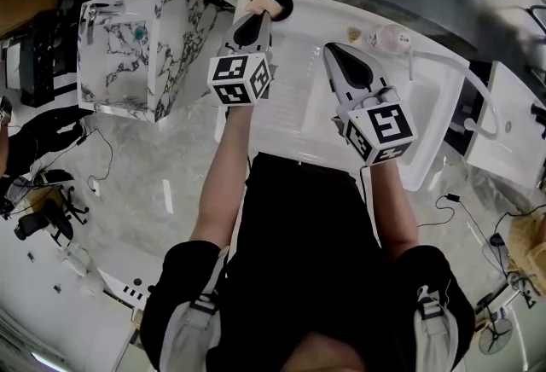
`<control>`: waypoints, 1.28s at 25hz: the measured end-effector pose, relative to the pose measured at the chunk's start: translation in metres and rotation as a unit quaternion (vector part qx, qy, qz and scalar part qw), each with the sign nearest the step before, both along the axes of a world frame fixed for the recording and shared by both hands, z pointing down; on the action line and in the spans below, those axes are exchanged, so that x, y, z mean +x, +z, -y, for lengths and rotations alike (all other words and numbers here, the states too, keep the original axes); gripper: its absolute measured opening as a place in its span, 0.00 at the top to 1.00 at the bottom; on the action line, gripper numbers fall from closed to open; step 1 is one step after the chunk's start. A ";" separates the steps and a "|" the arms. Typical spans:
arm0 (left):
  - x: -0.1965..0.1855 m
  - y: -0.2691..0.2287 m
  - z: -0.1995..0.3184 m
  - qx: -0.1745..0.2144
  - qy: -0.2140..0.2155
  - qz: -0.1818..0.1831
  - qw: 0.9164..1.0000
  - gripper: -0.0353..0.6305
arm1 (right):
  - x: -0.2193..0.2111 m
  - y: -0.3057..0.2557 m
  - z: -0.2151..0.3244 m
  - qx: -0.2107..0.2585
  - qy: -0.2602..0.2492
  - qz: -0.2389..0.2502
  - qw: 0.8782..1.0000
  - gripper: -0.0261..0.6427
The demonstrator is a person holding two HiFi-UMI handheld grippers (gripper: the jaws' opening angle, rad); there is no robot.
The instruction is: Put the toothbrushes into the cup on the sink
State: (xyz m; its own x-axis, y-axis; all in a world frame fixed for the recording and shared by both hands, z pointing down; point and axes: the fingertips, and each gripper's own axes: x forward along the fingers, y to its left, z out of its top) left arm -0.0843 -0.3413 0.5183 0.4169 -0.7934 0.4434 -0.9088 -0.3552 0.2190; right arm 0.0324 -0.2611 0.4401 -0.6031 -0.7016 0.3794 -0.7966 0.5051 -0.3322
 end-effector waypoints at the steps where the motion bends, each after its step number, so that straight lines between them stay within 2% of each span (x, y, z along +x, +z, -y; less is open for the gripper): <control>1: 0.000 0.002 0.000 -0.004 0.000 0.001 1.000 0.91 | 0.000 0.000 0.000 0.000 0.000 0.000 1.000 0.91; 15: 0.002 0.018 0.001 -0.037 0.011 0.008 0.999 0.91 | 0.003 0.000 0.001 0.000 0.010 -0.005 1.000 0.91; 21: 0.001 0.019 0.000 -0.043 0.011 0.006 0.999 0.87 | 0.004 0.001 -0.003 -0.003 0.011 -0.009 1.000 0.91; 32: -0.018 0.014 -0.011 -0.044 -0.005 0.010 0.999 0.87 | -0.006 -0.003 -0.013 0.002 0.001 -0.009 1.000 0.91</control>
State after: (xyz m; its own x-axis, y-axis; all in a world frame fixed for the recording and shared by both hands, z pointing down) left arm -0.1021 -0.3304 0.5327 0.4000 -0.7547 0.5200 -0.9165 -0.3260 0.2319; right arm 0.0265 -0.2478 0.4370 -0.5943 -0.7050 0.3871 -0.8038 0.5043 -0.3156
